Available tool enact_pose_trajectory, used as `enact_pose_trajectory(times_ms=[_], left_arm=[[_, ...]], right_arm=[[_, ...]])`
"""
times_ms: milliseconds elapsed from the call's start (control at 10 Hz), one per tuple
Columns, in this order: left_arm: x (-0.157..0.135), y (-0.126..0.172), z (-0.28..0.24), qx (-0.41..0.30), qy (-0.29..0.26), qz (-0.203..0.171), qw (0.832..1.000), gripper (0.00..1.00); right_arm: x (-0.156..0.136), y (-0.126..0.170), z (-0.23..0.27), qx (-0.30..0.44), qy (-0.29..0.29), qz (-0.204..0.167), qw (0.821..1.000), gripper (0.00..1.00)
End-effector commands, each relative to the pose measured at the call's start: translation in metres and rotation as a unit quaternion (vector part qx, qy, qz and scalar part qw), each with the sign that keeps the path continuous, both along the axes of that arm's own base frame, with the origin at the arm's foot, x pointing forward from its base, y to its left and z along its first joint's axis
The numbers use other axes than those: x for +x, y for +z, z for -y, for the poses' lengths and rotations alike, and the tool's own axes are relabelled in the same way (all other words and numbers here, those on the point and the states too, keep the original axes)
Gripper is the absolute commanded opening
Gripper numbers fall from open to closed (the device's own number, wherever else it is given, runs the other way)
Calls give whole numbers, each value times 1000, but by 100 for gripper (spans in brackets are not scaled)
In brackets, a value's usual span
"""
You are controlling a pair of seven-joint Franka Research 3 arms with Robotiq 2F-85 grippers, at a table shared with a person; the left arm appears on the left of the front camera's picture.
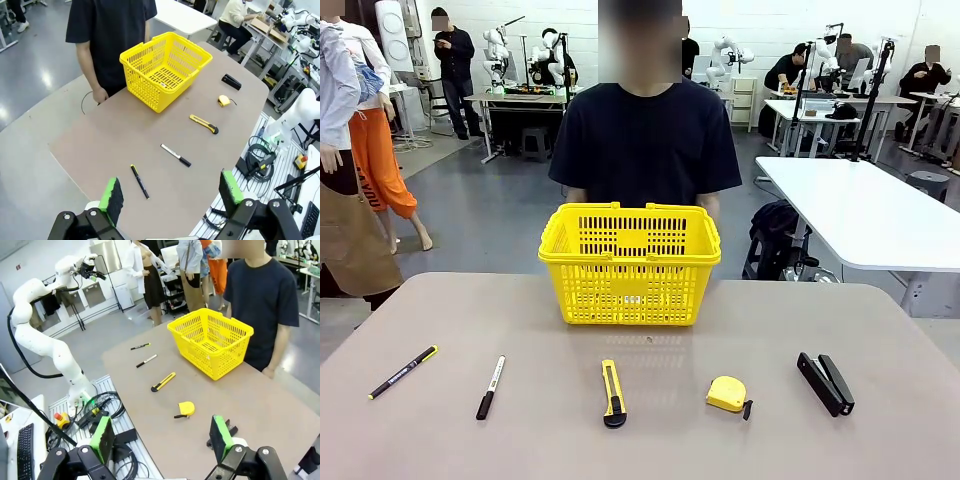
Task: Place the items the person wants into the basket.
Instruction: Pick up the item the person points to and place it in the Market Basket.
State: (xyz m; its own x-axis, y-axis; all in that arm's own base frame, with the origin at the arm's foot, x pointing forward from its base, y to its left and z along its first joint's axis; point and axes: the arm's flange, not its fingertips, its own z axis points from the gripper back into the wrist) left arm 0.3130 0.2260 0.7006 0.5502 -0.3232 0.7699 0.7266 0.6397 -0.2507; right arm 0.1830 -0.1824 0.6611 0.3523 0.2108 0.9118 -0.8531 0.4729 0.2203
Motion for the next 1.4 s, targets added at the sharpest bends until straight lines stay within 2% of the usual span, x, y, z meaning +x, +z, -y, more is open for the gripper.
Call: enact_pose_trajectory(times_ms=[0, 1300], left_arm=[[0, 2, 0, 7, 0, -1, 1000, 100], [0, 2, 0, 7, 0, -1, 1000, 100]], right_arm=[[1, 2, -2, -1, 8, 12, 1000, 100], [1, 2, -2, -1, 8, 12, 1000, 100]])
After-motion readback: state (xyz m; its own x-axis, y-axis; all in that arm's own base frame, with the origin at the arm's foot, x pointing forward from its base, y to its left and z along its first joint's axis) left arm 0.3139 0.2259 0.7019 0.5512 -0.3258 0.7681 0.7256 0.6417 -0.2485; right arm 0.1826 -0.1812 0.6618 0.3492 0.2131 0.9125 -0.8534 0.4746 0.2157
